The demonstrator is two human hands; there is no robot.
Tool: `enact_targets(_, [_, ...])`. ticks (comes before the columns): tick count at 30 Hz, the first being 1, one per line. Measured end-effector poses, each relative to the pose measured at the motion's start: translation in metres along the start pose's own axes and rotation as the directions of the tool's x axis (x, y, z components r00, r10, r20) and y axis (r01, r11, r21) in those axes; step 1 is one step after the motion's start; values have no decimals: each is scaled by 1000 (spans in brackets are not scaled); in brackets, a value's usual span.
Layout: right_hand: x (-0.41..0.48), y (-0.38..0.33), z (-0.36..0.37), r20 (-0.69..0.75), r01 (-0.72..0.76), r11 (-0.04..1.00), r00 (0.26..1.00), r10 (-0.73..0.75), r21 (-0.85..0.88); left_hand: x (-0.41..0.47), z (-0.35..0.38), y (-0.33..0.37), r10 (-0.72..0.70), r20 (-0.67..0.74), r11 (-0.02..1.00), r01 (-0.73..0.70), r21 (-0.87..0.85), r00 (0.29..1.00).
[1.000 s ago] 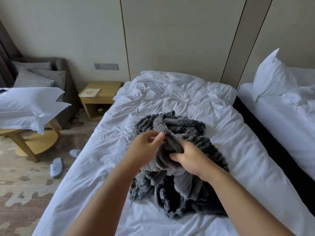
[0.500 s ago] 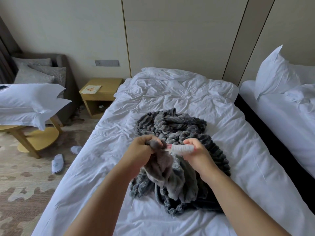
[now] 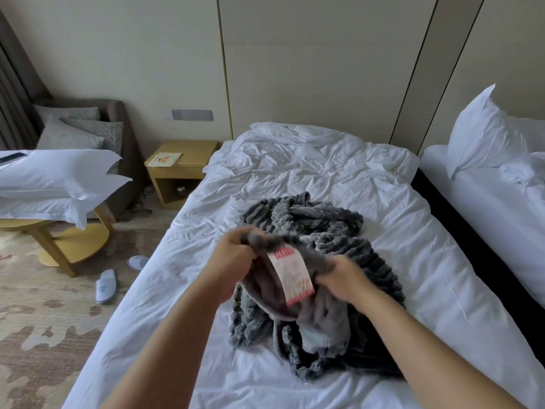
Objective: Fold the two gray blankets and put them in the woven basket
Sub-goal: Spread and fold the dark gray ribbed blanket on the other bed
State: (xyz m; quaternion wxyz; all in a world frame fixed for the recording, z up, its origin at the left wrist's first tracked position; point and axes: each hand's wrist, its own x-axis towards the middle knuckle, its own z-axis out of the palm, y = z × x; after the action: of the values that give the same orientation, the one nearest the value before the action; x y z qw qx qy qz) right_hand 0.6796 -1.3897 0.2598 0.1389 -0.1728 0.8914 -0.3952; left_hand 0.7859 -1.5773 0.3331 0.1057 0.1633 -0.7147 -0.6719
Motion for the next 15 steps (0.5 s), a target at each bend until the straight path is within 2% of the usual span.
enact_targets(1, [3, -8, -14, -316, 27, 998, 949, -10, 50, 3, -4, 1, 9, -113, 998, -16, -62, 994])
enact_targets(2, [2, -18, -27, -587, 126, 987, 808, -46, 96, 5, -7, 3, 17, -212, 989, -47, -139, 977])
enact_targets(3, [2, -25, -34, -751, 270, 958, 651, -106, 99, 8, -11, 3, 18, -298, 975, -82, -205, 955])
enact_targets(4, [-1, -31, -37, -821, 399, 915, 542, -178, 64, 11, -13, 3, 7, -372, 965, -104, -242, 928])
enact_targets(5, [-6, -37, -35, -815, 471, 882, 514, -266, 8, 13, -15, 0, -16, -434, 963, -103, -249, 901])
enact_targets(6, [-12, -36, -27, -747, 506, 862, 558, -362, -40, 16, -17, -4, -47, -479, 966, -81, -244, 876])
enact_targets(7, [-18, -32, -16, -602, 484, 874, 684, -413, -50, 17, -18, -8, -81, -505, 969, -50, -242, 860])
enact_targets(8, [-25, -25, -5, -339, 369, 928, 867, -365, -55, 17, -19, -12, -117, -509, 970, -12, -244, 853])
enact_targets(9, [-31, -13, 6, 19, 197, 965, 980, -197, -176, 17, -19, -17, -153, -496, 967, 26, -254, 855])
enact_targets(10, [-35, 0, 17, 341, 53, 930, 937, 80, -364, 16, -19, -22, -190, -468, 960, 65, -271, 863])
enact_targets(11, [-39, 14, 26, 522, -40, 854, 776, 354, -520, 14, -18, -26, -222, -427, 953, 102, -287, 877])
enact_targets(12, [-42, 23, 34, 605, -106, 802, 602, 522, -587, 11, -16, -31, -244, -382, 946, 132, -295, 892])
enact_targets(13, [-44, 30, 40, 639, -159, 790, 505, 580, -592, 8, -13, -36, -254, -344, 944, 155, -292, 904])
enact_targets(14, [-45, 33, 43, 636, -201, 807, 523, 568, -555, 5, -11, -40, -260, -324, 945, 172, -277, 909])
enact_targets(15, [-44, 35, 45, 596, -208, 838, 617, 513, -505, 4, -11, -44, -265, -324, 950, 189, -247, 908])
